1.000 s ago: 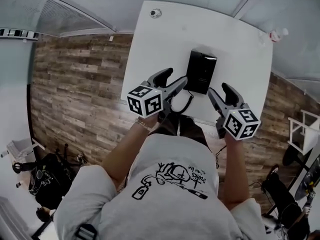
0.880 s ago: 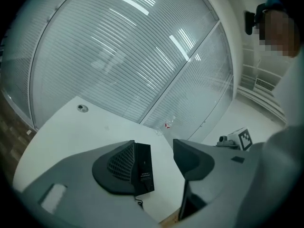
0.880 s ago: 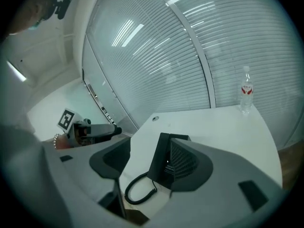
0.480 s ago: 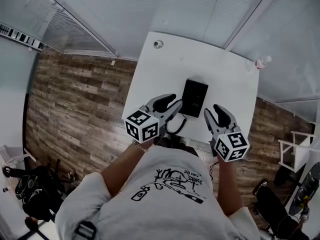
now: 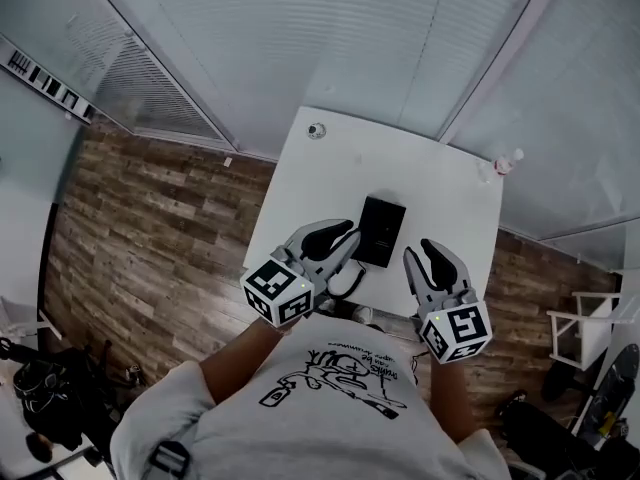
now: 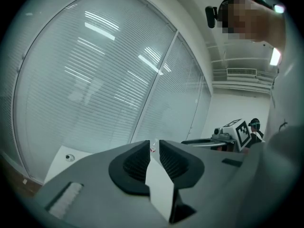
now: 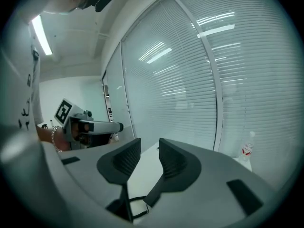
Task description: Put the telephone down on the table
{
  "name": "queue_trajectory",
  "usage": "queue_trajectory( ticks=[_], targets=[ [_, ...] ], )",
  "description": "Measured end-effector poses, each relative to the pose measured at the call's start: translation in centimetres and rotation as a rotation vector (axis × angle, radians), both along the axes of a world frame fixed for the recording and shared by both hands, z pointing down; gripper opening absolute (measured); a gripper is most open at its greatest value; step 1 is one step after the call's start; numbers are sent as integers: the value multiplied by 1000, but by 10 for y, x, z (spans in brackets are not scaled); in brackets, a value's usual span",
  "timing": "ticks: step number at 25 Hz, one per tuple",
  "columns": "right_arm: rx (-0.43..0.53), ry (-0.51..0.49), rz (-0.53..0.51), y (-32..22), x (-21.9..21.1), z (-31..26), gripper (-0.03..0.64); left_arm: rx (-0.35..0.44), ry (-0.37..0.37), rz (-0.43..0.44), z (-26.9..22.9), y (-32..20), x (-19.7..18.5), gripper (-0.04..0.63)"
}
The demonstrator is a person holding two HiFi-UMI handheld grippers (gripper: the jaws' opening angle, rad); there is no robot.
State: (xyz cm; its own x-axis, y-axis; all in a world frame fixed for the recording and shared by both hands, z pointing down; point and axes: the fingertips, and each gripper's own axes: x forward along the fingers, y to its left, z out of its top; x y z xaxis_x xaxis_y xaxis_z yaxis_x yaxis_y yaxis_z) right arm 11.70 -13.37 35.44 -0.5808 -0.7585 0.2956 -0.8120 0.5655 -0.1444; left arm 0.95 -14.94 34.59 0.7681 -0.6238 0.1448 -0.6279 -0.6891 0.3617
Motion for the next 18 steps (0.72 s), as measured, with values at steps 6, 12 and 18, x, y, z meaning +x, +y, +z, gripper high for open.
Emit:
queue_trajectory(
  ticks=[6,12,18],
  targets=[
    [106,16,11,9,6,-37,107,91,-9,-27,-30,10,6,44],
    [131,-5,37,17,10,-54,100,114,-17,-83,-42,19,5,32],
    [165,21,69,20,16,-64,89,143,-13,-156,-50,16,-6,28]
  ],
)
